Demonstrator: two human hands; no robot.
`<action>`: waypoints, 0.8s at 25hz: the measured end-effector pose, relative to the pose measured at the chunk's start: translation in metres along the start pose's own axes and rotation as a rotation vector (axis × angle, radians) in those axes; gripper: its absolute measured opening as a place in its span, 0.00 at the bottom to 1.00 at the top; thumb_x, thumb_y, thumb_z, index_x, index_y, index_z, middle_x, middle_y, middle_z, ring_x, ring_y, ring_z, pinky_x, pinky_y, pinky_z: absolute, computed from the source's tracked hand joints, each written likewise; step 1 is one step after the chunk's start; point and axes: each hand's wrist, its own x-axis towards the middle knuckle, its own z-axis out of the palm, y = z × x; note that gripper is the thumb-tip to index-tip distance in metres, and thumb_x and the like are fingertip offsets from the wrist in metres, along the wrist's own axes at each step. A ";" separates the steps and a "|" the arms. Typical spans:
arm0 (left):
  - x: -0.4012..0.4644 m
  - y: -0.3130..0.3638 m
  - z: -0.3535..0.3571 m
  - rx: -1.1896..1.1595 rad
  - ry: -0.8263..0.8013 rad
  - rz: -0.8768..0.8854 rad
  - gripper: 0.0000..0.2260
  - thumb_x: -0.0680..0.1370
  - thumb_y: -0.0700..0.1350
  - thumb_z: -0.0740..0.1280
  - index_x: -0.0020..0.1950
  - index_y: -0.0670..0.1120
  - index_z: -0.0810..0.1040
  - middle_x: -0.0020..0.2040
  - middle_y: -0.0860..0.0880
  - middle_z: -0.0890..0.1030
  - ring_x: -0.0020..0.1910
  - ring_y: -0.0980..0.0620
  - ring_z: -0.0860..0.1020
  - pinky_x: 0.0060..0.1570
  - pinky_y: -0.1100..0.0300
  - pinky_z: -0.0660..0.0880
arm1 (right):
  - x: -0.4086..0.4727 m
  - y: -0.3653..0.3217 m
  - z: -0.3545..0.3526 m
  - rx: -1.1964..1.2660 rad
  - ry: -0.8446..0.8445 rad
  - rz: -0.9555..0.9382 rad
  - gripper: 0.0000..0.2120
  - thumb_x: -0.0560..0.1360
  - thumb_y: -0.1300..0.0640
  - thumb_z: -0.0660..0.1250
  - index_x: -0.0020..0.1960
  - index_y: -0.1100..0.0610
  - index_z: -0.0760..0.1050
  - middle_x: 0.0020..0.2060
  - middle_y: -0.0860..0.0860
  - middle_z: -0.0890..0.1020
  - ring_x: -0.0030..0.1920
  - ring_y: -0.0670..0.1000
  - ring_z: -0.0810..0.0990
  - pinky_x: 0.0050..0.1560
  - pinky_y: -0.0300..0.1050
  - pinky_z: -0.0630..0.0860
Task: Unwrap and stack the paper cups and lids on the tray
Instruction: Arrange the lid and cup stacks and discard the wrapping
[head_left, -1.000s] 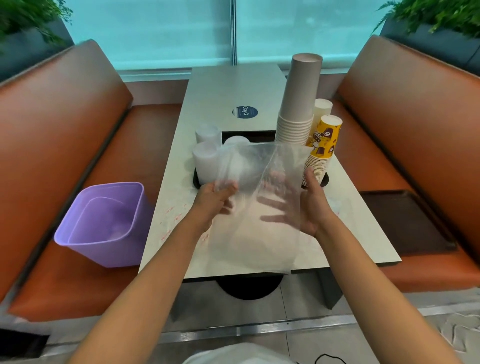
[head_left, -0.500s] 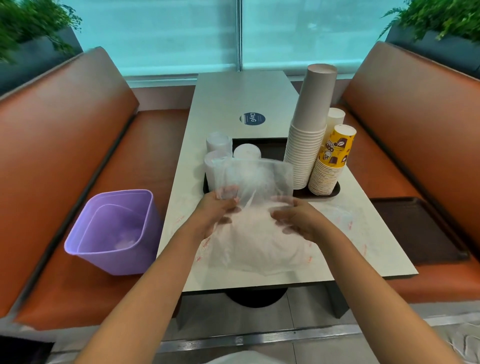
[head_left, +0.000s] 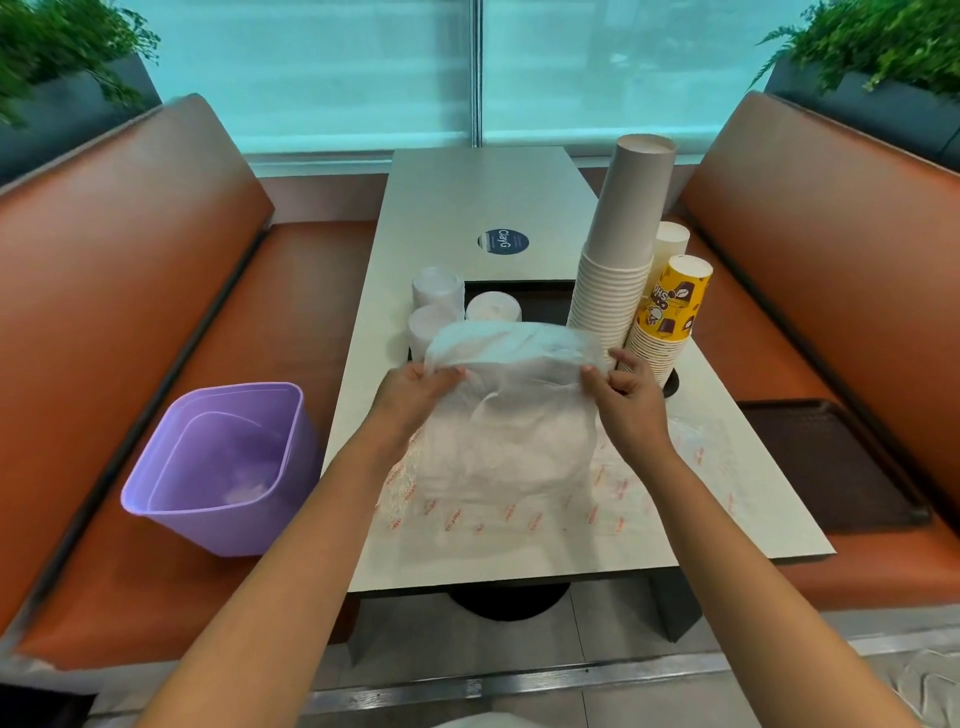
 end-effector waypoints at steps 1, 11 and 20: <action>0.001 0.002 0.002 -0.013 0.020 0.080 0.13 0.74 0.41 0.71 0.57 0.43 0.79 0.53 0.57 0.79 0.48 0.63 0.79 0.41 0.73 0.73 | 0.001 -0.001 -0.001 -0.018 0.008 -0.050 0.19 0.75 0.54 0.68 0.36 0.70 0.78 0.61 0.41 0.72 0.61 0.34 0.70 0.64 0.46 0.67; -0.005 0.024 0.007 -0.133 -0.047 0.348 0.11 0.75 0.44 0.69 0.33 0.53 0.84 0.41 0.59 0.84 0.49 0.55 0.79 0.59 0.54 0.72 | -0.003 -0.044 -0.021 0.293 -0.283 -0.082 0.07 0.76 0.53 0.65 0.42 0.54 0.79 0.36 0.44 0.82 0.39 0.43 0.80 0.38 0.38 0.75; -0.008 0.022 0.008 0.293 0.257 0.224 0.14 0.72 0.48 0.73 0.53 0.45 0.73 0.58 0.46 0.74 0.51 0.49 0.73 0.49 0.58 0.72 | 0.011 -0.053 -0.016 -0.014 -0.055 -0.214 0.13 0.78 0.60 0.64 0.36 0.51 0.69 0.33 0.45 0.71 0.35 0.42 0.68 0.33 0.28 0.65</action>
